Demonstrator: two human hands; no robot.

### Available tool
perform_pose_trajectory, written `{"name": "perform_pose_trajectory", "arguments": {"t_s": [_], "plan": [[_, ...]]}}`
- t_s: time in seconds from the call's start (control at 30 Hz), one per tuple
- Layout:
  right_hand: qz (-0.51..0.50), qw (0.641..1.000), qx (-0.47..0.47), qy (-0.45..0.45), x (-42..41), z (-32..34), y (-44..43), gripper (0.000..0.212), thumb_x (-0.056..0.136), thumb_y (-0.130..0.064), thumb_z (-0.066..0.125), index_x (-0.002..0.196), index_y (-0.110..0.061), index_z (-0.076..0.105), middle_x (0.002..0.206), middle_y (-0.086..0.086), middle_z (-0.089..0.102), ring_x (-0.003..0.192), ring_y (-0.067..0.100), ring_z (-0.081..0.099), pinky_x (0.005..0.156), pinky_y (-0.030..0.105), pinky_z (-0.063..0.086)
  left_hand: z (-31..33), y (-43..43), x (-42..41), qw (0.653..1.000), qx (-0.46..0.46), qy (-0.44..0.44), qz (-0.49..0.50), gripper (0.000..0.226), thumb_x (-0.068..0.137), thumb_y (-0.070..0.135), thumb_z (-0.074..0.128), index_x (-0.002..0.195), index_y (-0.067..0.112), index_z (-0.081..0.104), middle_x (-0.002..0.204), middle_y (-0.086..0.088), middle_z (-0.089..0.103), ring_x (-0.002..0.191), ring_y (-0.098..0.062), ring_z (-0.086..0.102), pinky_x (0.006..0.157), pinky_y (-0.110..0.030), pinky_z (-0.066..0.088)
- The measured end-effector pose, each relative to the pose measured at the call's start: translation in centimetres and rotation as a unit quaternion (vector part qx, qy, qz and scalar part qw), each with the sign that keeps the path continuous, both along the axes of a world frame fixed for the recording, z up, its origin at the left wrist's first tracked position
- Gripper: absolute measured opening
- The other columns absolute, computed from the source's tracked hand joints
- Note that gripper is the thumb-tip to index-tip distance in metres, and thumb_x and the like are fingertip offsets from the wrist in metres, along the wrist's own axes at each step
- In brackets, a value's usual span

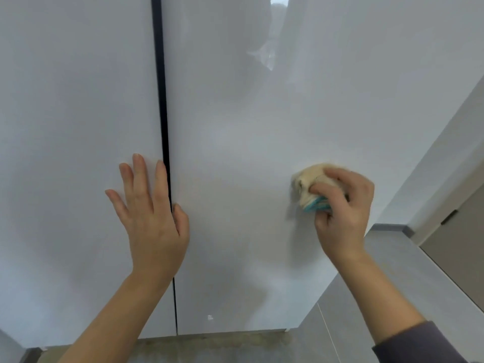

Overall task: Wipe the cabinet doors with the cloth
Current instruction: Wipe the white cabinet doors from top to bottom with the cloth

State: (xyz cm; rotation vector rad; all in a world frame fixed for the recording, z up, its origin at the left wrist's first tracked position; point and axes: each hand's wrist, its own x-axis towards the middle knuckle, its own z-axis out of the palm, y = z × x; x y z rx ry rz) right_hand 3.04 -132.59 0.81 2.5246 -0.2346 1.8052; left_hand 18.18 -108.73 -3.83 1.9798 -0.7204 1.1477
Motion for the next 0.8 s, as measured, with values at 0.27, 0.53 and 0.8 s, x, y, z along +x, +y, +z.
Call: {"name": "perform_pose_trajectory", "arguments": {"t_s": [0.27,0.53,0.8], "plan": [[0.011,0.998,0.056,0.021,-2.6,1.3,-3.1,0.039,0.065,0.004,0.045,0.095,-0.010,0.067,0.113,0.003,0.056,0.104,0.038,0.052,0.084,0.030,0.044,0.5,-2.0,-1.7,0.997,0.045,-0.016,-0.059,0.074,0.084,0.002,0.052,0.151,0.002,0.022,0.157,-0.032,0.009,0.149,-0.041,0.000,0.118,-0.061,0.010],[-0.047,0.992,0.082,0.083,-3.2,-4.9,-3.3,0.050,0.052,0.019,0.058,0.092,-0.011,0.063,0.112,0.001,0.048,0.103,0.033,0.046,0.080,0.037,0.044,1.1,-3.5,-2.3,0.998,0.017,0.011,-0.060,0.072,0.081,0.004,0.052,0.148,-0.008,0.026,0.154,-0.037,0.007,0.146,-0.049,-0.002,0.120,-0.055,0.009],[-0.055,0.990,0.111,-0.069,-3.9,2.6,-5.0,0.041,0.067,0.004,0.041,0.101,-0.016,0.055,0.117,-0.005,0.044,0.109,0.035,0.046,0.093,0.024,0.037,0.7,-3.9,-2.1,0.999,0.012,0.017,-0.045,0.076,0.081,0.007,0.054,0.149,-0.007,0.024,0.155,-0.036,0.005,0.146,-0.049,-0.002,0.119,-0.058,0.011]]}}
